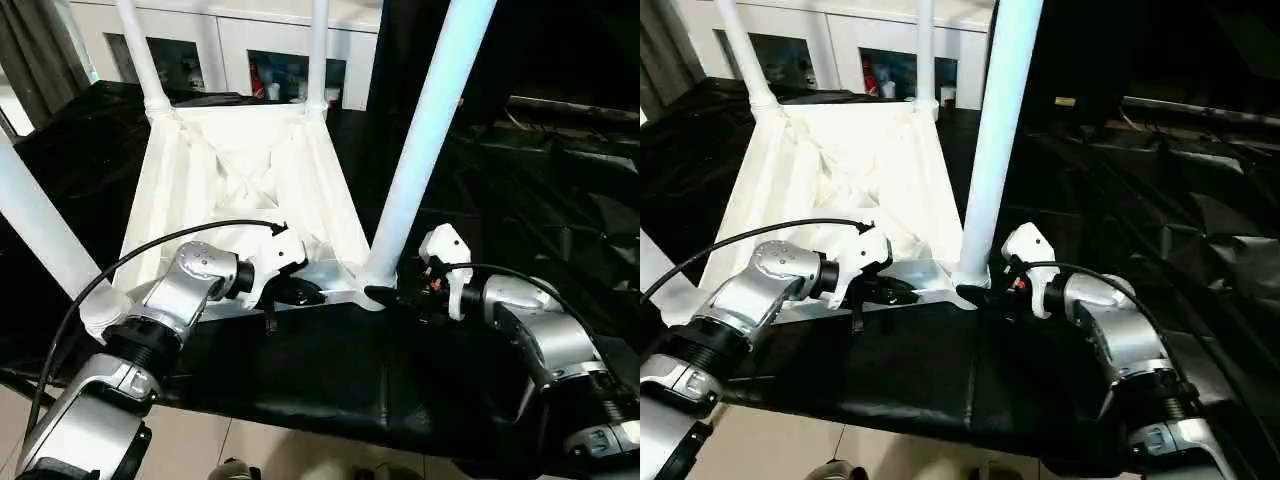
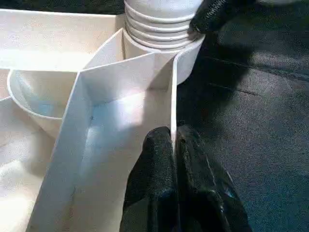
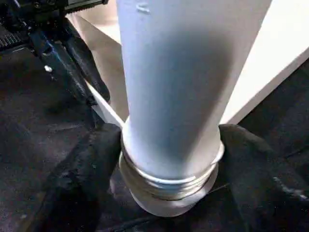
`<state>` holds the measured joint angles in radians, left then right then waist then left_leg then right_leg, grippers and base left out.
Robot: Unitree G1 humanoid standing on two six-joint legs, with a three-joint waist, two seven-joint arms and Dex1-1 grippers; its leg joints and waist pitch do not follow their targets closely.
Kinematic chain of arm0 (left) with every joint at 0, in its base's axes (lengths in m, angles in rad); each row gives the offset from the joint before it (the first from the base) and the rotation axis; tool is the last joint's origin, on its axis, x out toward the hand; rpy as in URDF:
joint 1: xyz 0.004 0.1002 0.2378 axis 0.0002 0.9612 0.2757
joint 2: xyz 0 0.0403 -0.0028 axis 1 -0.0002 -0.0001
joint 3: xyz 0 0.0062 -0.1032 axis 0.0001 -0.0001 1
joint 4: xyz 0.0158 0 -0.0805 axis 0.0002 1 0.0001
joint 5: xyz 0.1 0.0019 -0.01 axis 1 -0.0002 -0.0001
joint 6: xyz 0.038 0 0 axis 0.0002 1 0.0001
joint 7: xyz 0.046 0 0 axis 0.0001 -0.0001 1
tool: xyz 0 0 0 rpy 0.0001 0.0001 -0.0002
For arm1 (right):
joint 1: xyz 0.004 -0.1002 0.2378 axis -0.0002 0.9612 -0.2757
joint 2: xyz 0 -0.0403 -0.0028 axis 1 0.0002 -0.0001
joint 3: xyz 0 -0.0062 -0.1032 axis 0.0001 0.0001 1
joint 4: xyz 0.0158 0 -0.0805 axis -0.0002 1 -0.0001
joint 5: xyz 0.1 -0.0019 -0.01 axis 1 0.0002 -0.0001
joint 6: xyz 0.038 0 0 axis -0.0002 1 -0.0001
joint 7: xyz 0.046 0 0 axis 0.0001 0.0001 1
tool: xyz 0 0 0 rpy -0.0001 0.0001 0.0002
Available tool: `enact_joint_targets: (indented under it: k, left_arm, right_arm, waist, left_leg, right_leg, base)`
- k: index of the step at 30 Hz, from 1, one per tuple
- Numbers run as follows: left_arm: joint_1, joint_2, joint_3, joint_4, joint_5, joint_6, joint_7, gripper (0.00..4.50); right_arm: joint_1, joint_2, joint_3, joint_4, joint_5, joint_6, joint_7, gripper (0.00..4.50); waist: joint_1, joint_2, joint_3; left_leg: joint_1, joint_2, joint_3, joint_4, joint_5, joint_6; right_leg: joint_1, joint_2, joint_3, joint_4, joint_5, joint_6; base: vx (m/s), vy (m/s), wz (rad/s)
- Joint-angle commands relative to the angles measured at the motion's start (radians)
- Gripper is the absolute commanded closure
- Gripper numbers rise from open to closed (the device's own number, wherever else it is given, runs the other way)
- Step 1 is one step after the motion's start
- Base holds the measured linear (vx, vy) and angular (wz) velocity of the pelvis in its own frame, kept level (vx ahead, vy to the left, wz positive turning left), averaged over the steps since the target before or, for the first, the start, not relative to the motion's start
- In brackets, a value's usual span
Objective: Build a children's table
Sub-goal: Rotate leg to tighten
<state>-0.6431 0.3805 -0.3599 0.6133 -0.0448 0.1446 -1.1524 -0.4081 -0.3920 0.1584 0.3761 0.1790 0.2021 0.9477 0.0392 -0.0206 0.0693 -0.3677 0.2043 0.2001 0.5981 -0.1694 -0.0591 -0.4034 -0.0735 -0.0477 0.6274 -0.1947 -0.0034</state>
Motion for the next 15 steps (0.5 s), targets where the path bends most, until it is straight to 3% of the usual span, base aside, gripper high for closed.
enact_joint_targets:
  k: [1, 11, 15]
  left_arm:
    - [0.013, -0.012, 0.017, 0.019, -0.013, -0.001, -0.013, 4.50]
    - [0.019, -0.018, 0.029, 0.019, -0.015, 0.005, 0.000, 4.50]
    - [0.003, -0.053, 0.042, 0.046, 0.005, 0.024, 0.098, 4.50]
  right_arm:
    - [-0.019, 0.003, -0.008, 0.008, 0.000, -0.011, 0.011, 1.48]
    - [-0.016, 0.031, -0.016, 0.037, 0.006, -0.031, -0.017, 1.77]
    - [-0.006, 0.087, -0.044, 0.070, -0.006, -0.040, -0.137, 1.78]
  waist:
    - [0.002, -0.012, -0.057]
    - [-0.003, -0.014, -0.053]
    - [-0.007, -0.016, -0.055]
  left_leg:
    - [0.013, 0.025, -0.021, -0.074, -0.316, 0.008]
    - [0.014, 0.025, -0.024, -0.076, -0.343, 0.005]
    - [0.013, 0.024, -0.026, -0.077, -0.341, -0.005]
  right_leg:
    - [0.031, -0.062, 0.042, -0.107, -0.417, -0.162]
    - [0.024, -0.066, 0.041, -0.117, -0.506, -0.133]
    - [0.023, -0.067, 0.039, -0.119, -0.523, -0.124]
  base:
    - [0.000, 0.000, 0.00]
    - [0.000, 0.000, 0.00]
    - [0.000, 0.000, 0.00]
